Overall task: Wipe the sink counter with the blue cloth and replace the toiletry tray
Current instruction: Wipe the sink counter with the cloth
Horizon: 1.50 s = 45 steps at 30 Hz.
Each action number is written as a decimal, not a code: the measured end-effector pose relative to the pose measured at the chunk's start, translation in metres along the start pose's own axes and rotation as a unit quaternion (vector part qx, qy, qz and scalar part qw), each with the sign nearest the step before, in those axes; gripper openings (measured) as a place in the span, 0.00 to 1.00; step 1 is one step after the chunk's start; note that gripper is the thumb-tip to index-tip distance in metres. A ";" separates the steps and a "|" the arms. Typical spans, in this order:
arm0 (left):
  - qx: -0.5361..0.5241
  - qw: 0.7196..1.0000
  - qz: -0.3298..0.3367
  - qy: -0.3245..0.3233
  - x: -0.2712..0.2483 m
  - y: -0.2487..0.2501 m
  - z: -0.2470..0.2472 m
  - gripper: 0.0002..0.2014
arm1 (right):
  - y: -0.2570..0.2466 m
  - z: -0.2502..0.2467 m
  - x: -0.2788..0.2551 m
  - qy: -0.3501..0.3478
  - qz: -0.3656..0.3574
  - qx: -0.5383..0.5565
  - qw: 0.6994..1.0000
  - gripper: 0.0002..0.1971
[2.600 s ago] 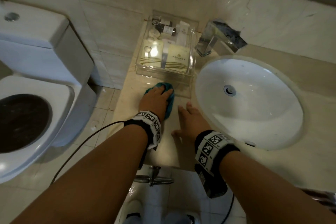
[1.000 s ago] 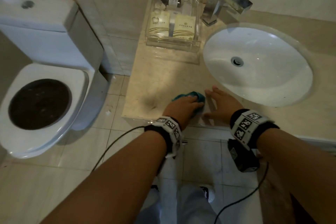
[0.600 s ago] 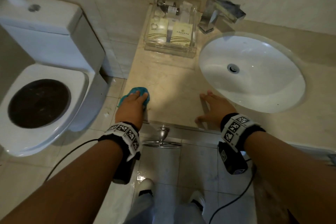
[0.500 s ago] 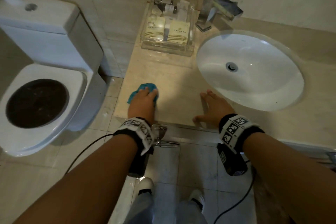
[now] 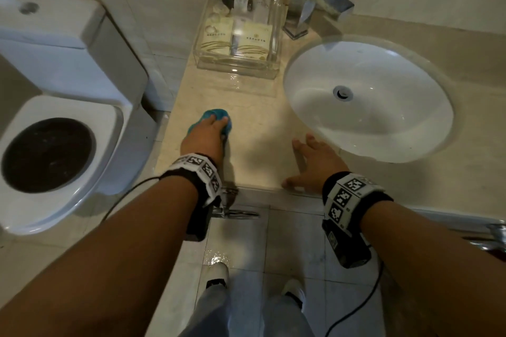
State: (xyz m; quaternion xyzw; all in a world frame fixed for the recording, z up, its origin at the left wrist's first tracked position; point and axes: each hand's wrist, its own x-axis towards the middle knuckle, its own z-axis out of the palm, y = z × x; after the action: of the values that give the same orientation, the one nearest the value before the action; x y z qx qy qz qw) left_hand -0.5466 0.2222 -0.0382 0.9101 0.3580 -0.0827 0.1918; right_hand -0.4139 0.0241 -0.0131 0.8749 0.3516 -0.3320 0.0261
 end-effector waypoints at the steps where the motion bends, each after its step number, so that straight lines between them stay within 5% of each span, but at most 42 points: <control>1: 0.011 1.000 -0.002 -0.016 0.008 0.001 -0.002 0.25 | 0.001 0.000 0.001 -0.002 -0.002 -0.002 1.000 0.55; 11: 0.022 0.985 0.170 -0.026 0.027 0.100 0.031 0.24 | -0.004 -0.006 0.011 -0.007 0.000 -0.016 1.000 0.58; 15: -0.010 0.984 0.173 -0.036 0.027 0.069 0.025 0.23 | -0.004 -0.011 0.009 -0.022 0.002 -0.017 1.000 0.57; 21: 0.016 0.997 0.065 -0.048 0.075 0.036 -0.009 0.26 | -0.004 -0.011 0.010 -0.020 0.009 0.000 1.000 0.57; 28: 0.055 0.981 0.168 -0.077 0.080 0.095 -0.005 0.25 | -0.002 -0.011 0.011 -0.002 0.006 0.024 1.000 0.56; 34: 0.061 0.962 0.254 -0.081 0.024 0.119 0.026 0.24 | 0.022 -0.016 -0.003 0.086 0.051 0.129 0.987 0.46; 37: 0.069 0.946 0.301 -0.098 -0.005 0.115 0.035 0.25 | 0.033 -0.012 -0.011 0.073 0.053 0.122 0.988 0.43; 45: -0.003 0.944 0.317 -0.093 -0.054 0.042 0.033 0.21 | 0.006 0.004 -0.002 0.131 0.046 0.119 0.983 0.18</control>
State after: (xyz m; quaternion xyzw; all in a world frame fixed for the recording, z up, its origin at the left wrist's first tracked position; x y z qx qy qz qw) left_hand -0.5581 0.1474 -0.0406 0.9643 0.0322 -0.1006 0.2427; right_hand -0.4134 0.0177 -0.0159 0.9229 0.2694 -0.2524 -0.1097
